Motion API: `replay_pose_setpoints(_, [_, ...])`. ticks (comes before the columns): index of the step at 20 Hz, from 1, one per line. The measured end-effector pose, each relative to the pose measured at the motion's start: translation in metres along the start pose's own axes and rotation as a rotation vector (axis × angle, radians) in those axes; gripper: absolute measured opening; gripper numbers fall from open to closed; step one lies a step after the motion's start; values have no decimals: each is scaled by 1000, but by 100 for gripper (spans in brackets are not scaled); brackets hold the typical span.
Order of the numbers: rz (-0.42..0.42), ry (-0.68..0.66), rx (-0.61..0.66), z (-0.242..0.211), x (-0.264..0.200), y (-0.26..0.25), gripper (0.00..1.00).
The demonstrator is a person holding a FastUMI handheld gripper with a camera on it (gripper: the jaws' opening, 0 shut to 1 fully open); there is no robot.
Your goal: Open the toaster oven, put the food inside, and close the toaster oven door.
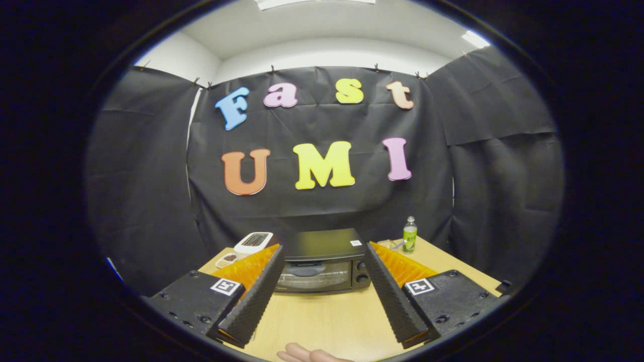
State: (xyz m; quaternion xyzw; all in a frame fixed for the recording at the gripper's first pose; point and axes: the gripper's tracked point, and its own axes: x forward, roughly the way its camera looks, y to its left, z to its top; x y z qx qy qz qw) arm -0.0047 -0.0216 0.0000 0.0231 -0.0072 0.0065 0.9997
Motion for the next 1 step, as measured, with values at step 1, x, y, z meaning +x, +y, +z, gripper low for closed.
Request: replay_pose_setpoints(1, [7, -7, -5, 1, -1, 2, 100])
